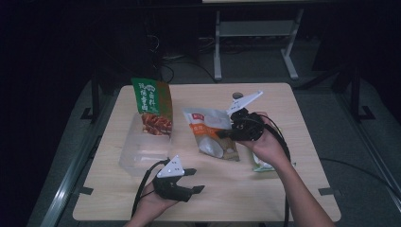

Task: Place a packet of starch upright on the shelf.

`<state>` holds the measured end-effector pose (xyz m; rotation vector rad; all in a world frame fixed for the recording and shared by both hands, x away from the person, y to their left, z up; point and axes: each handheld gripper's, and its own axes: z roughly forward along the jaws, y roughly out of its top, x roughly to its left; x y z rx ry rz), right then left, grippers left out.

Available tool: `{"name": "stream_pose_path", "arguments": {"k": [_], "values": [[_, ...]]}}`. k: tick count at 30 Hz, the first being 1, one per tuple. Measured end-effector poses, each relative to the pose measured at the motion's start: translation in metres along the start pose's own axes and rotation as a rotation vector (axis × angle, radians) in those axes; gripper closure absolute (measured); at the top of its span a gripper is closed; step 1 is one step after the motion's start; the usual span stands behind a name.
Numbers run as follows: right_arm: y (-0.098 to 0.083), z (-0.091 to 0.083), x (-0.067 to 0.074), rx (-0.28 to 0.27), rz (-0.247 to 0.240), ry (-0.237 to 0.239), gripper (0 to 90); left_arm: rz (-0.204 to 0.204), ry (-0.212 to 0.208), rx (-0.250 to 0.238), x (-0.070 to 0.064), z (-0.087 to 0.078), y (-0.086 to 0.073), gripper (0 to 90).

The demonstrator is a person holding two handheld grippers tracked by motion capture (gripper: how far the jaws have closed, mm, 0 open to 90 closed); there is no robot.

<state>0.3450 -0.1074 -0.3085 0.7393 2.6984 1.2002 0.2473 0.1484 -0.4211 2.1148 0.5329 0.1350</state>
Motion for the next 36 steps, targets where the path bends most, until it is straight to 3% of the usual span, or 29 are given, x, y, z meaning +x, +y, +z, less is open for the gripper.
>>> {"name": "stream_pose_path", "arguments": {"k": [3,12,17,22,23,25,31,36], "values": [[0.007,0.000,0.001,-0.004,-0.010,-0.003,90.0,0.011,-0.001,0.019,0.001,0.002,-0.001,36.0],[0.027,0.008,0.002,-0.013,-0.016,0.012,90.0,0.014,-0.006,0.007,0.001,-0.001,-0.002,35.3],[0.038,0.012,0.003,-0.030,-0.049,0.023,90.0,0.010,-0.007,0.004,0.000,-0.002,-0.002,35.1],[0.050,0.014,0.008,-0.034,-0.074,0.034,90.0,0.017,-0.015,0.011,-0.004,0.001,-0.003,35.0],[0.053,0.014,0.011,-0.031,-0.056,0.035,90.0,0.016,-0.017,0.012,-0.005,0.001,-0.003,35.0],[0.058,0.016,0.012,-0.041,-0.088,0.038,90.0,0.014,-0.022,0.010,-0.006,0.002,-0.003,35.0],[0.076,0.021,0.021,-0.046,-0.110,0.055,90.0,0.031,-0.029,0.018,-0.006,0.003,-0.003,34.8],[0.092,0.031,0.027,-0.051,-0.136,0.079,90.0,0.021,-0.035,0.011,-0.008,0.003,-0.004,34.8]]}}
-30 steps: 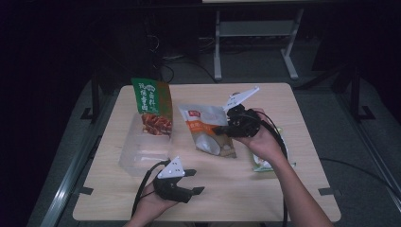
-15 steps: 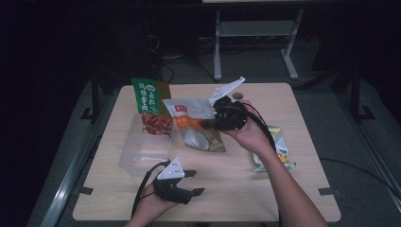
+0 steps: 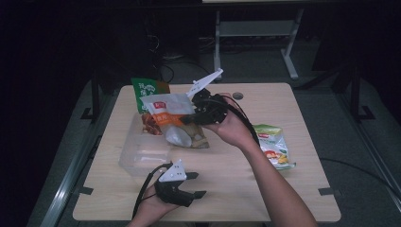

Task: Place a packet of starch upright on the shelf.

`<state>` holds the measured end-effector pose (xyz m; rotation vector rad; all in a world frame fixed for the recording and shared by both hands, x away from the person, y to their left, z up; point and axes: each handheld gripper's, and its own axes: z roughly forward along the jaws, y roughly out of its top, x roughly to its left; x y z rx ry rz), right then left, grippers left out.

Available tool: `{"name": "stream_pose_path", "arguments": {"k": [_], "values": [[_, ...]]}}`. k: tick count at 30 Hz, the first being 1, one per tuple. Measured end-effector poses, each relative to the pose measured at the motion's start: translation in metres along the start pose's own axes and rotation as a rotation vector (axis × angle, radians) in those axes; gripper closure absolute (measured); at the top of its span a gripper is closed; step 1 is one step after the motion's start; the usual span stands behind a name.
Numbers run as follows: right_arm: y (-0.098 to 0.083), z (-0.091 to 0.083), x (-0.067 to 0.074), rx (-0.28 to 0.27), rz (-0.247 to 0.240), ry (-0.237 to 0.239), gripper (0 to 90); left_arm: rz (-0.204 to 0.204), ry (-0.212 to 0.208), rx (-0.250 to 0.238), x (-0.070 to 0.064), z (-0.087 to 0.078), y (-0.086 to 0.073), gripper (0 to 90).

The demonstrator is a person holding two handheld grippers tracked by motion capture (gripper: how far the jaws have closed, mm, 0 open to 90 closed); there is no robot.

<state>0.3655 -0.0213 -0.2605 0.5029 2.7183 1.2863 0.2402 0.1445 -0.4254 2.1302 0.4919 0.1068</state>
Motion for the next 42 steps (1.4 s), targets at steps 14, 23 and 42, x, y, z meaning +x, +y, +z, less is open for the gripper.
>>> {"name": "stream_pose_path", "arguments": {"k": [14,23,42], "values": [[0.035,0.040,0.004,0.006,-0.005,0.046,90.0,0.009,-0.003,-0.015,0.000,-0.001,-0.001,34.5],[0.049,0.067,0.006,0.002,-0.002,0.067,90.0,0.012,-0.001,-0.005,0.002,-0.002,-0.003,33.9],[0.052,0.117,0.002,0.026,-0.002,0.096,90.0,-0.009,-0.012,-0.005,0.004,-0.002,-0.004,33.9]]}}
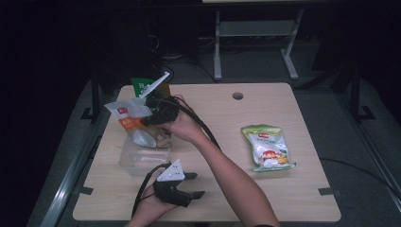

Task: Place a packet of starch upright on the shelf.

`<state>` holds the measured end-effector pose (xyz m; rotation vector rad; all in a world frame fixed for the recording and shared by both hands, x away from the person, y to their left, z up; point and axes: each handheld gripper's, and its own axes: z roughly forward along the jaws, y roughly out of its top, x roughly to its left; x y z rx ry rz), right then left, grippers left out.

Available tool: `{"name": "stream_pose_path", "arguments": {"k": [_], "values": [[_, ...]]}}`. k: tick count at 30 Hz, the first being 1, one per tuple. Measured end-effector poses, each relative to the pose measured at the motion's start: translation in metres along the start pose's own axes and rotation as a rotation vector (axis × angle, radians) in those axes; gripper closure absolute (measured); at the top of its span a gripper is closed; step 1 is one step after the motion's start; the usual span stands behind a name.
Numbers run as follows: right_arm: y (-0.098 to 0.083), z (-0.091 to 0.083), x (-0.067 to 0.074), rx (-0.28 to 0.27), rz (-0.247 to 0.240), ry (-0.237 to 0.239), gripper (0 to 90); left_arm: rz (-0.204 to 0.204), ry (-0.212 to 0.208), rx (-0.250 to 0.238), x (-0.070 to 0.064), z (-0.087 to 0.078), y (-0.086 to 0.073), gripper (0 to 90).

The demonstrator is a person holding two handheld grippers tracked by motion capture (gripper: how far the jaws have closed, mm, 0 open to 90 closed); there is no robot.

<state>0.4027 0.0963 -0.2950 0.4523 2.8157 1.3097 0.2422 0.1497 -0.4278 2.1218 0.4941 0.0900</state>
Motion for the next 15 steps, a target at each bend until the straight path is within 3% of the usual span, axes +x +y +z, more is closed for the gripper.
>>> {"name": "stream_pose_path", "arguments": {"k": [15], "values": [[-0.008,0.029,-0.007,-0.005,0.023,0.031,90.0,-0.005,-0.002,0.009,0.002,0.000,-0.001,33.1]]}}
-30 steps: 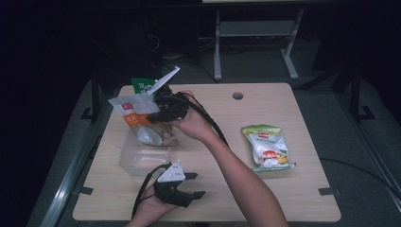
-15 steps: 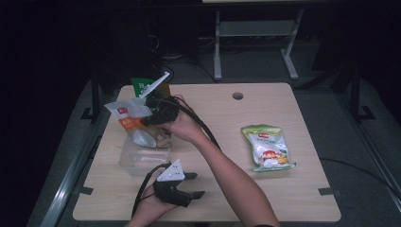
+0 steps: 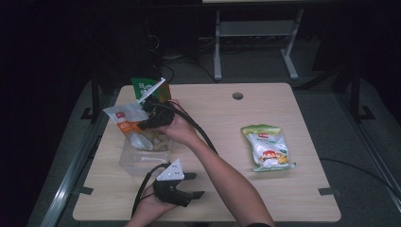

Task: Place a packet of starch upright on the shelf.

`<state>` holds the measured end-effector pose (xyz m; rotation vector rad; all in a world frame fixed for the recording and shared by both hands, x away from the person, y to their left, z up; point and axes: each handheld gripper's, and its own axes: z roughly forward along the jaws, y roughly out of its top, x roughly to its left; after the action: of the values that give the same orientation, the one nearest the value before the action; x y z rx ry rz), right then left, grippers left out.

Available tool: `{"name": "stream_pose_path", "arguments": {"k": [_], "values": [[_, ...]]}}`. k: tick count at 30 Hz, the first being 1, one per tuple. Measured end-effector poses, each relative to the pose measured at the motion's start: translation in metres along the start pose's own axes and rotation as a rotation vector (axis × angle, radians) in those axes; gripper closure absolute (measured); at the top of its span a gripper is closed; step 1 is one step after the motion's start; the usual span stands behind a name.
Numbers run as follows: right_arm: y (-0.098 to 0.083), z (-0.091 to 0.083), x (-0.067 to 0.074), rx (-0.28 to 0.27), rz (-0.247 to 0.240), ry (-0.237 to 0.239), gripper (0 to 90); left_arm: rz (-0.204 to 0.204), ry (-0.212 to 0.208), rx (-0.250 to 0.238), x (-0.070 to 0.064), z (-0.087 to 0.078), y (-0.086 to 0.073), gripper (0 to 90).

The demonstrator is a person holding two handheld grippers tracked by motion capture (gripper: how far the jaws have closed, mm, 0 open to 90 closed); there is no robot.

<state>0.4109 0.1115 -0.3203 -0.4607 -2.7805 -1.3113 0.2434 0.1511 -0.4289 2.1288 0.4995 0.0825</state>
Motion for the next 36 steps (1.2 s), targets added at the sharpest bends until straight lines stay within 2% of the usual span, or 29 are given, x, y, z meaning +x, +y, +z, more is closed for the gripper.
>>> {"name": "stream_pose_path", "arguments": {"k": [10,13,16,20,23,27,32,36], "values": [[-0.015,0.017,-0.006,-0.021,0.045,0.028,90.0,-0.011,0.000,0.002,0.001,0.000,-0.001,32.8],[-0.021,0.022,-0.007,-0.013,0.027,0.025,89.8,-0.004,-0.002,0.006,0.001,0.001,-0.001,32.8],[-0.023,0.020,-0.008,-0.010,0.044,0.035,89.0,-0.012,-0.004,0.003,0.000,0.001,-0.001,32.8],[-0.024,0.016,-0.009,0.006,0.044,0.037,81.2,-0.012,-0.002,0.004,0.001,0.001,-0.001,32.8],[-0.025,0.010,-0.009,0.020,0.033,0.026,81.8,-0.013,-0.004,0.004,0.000,0.001,-0.001,32.8],[-0.029,0.005,-0.009,0.040,0.030,0.019,89.1,-0.014,-0.004,0.006,-0.001,0.002,-0.001,32.8],[-0.033,0.005,-0.007,0.059,0.014,0.027,89.7,-0.018,-0.006,0.007,-0.001,0.003,-0.001,32.8],[-0.039,0.004,-0.008,0.064,0.027,0.028,89.8,-0.017,-0.006,0.008,-0.001,0.003,-0.001,32.8]]}}
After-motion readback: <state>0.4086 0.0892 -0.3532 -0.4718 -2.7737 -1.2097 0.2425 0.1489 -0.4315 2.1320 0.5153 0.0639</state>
